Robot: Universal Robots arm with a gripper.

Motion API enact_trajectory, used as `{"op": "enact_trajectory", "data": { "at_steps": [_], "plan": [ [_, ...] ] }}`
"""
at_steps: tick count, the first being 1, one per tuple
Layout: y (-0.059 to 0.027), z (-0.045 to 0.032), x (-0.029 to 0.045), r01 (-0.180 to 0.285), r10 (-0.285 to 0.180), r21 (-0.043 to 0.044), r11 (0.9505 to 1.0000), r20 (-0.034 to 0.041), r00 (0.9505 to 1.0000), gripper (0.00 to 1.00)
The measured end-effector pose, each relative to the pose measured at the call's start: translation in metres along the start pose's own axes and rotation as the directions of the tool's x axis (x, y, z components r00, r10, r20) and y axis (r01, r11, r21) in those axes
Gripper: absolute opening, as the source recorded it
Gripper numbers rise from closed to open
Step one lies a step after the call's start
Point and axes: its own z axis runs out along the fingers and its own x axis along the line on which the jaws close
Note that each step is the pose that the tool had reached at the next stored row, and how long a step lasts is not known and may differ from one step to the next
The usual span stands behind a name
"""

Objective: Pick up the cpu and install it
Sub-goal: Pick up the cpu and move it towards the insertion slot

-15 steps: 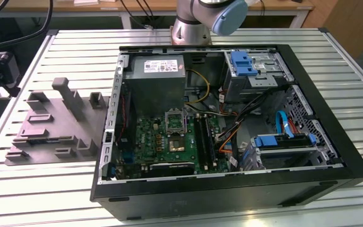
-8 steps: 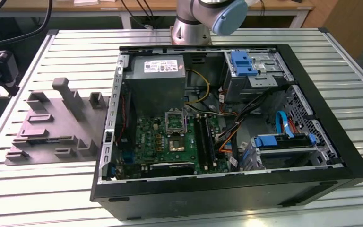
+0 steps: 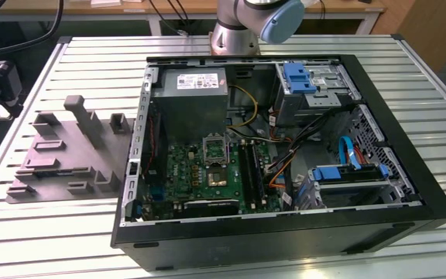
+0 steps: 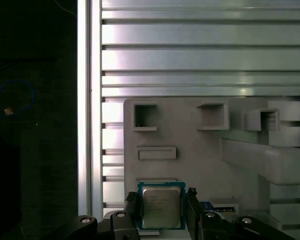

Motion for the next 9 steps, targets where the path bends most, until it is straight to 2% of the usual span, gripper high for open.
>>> {"op": "enact_trajectory", "data": {
  "at_steps": [9],
  "plan": [
    [0.0, -0.0016, 0.0, 0.0, 0.0, 0.0, 1.0, -0.0001, 1.0, 0.47]
  ]
}}
